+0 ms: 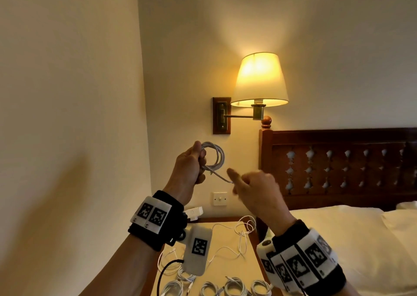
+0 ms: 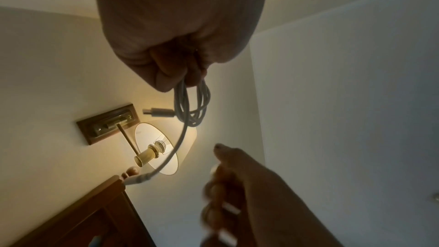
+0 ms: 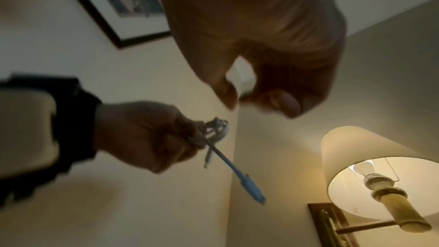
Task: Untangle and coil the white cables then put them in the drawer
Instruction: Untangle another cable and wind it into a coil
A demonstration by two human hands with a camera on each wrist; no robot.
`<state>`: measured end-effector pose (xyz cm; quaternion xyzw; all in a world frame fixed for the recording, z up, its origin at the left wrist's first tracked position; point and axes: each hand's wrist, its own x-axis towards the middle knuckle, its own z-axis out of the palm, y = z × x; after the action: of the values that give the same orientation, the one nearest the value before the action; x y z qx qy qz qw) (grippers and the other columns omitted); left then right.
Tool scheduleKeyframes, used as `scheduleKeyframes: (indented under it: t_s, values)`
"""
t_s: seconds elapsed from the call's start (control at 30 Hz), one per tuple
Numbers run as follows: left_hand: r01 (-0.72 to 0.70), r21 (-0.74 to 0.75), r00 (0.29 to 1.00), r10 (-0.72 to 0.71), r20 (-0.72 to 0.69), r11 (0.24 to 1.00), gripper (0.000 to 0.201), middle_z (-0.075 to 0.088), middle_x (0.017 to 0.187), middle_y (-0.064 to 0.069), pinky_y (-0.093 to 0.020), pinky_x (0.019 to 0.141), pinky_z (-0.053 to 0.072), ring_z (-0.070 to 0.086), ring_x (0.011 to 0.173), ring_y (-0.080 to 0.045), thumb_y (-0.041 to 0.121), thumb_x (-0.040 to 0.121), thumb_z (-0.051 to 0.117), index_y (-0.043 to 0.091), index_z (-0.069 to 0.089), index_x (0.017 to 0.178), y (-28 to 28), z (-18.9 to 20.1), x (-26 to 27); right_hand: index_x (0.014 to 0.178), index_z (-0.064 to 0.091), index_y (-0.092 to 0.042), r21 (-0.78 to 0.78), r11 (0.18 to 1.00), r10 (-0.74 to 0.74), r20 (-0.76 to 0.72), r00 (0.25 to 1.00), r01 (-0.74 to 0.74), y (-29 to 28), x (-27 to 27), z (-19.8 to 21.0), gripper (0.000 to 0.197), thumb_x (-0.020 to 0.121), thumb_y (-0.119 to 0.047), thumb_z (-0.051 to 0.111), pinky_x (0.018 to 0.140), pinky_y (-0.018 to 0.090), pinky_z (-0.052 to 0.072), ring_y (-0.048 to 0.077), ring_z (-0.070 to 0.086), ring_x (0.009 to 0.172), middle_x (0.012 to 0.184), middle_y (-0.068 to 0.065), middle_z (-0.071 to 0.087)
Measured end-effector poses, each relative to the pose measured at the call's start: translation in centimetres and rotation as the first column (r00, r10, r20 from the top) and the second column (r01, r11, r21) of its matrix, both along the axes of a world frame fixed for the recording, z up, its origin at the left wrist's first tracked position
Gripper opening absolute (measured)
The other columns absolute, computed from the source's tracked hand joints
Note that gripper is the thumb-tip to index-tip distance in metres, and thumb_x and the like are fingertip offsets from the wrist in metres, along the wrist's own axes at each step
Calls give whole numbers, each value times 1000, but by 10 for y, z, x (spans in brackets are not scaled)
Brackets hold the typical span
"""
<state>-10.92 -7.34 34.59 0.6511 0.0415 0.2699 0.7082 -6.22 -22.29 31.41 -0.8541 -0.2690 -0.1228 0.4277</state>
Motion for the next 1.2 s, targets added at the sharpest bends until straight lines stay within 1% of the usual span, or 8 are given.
scheduleKeyframes:
  t_s: [0.1, 0.17, 0.27, 0.5, 0.7, 0.9, 1.07, 1.2]
  values:
    - [43, -7, 999, -43, 16, 999, 40, 37, 58, 7, -22, 47, 25, 27, 49, -8, 41, 103, 33, 18, 50, 75, -3, -3, -1, 89, 70, -6, 327, 929, 307, -412, 858, -175, 5, -6, -2, 49, 97, -49, 47, 54, 26, 49, 15, 59, 60, 79, 8, 70]
    - [64, 2, 998, -65, 20, 998, 40, 38, 57, 7, -22, 48, 24, 27, 49, -8, 41, 103, 33, 19, 49, 74, -4, -4, -3, 98, 67, -4, 574, 809, 408, -388, 826, -131, 6, -2, -2, 34, 97, -35, 54, 52, 25, 48, 15, 59, 63, 86, 10, 69]
    - [79, 15, 997, -80, 16, 997, 41, 38, 56, 8, -22, 48, 25, 27, 49, -8, 41, 103, 33, 18, 49, 73, -5, -5, -5, 103, 66, -3, 732, 680, 438, -346, 830, -54, 7, 5, 1, 20, 95, -20, 59, 56, 25, 54, 18, 66, 71, 93, 13, 70]
    - [129, 54, 992, -129, -9, 990, 42, 37, 54, 8, -22, 48, 26, 27, 49, -8, 41, 103, 31, 17, 46, 72, -7, -12, -7, 103, 70, -6, 687, 724, 298, -230, 926, -62, 11, 13, 0, 15, 89, -10, 67, 69, 30, 60, 22, 74, 77, 86, 10, 74]
    - [186, -88, 982, -186, 6, 979, 41, 35, 59, 3, -22, 47, 25, 25, 50, -9, 40, 103, 32, 17, 46, 72, -6, -15, -3, 101, 72, -8, 650, 752, 291, -177, 940, -110, 9, 16, -7, 14, 92, -8, 61, 75, 30, 60, 21, 72, 81, 91, 11, 74]
    - [240, -286, 966, -258, -24, 927, 41, 31, 58, 3, -19, 39, 22, 23, 47, -9, 40, 102, 36, 17, 46, 70, -6, -18, 1, 97, 72, -16, 664, 711, 421, -139, 896, -231, 9, 15, 1, 23, 93, 0, 56, 82, 27, 56, 16, 71, 91, 93, 5, 75]
    - [113, -142, 989, -125, -78, 983, 38, 36, 57, 1, -21, 45, 25, 27, 49, -10, 39, 101, 39, 15, 51, 74, -8, -22, 4, 101, 71, -6, 728, 638, 593, -255, 764, -251, 10, 17, 8, 26, 97, 2, 46, 83, 31, 55, 21, 70, 90, 91, 10, 74]
    - [62, -93, 995, -69, -71, 994, 39, 36, 58, 1, -22, 46, 27, 28, 50, -11, 40, 101, 40, 14, 54, 76, -5, -22, 4, 109, 67, -5, 727, 621, 627, -237, 742, -293, 14, 13, 4, 21, 97, -6, 49, 93, 37, 53, 24, 68, 99, 100, 12, 71]
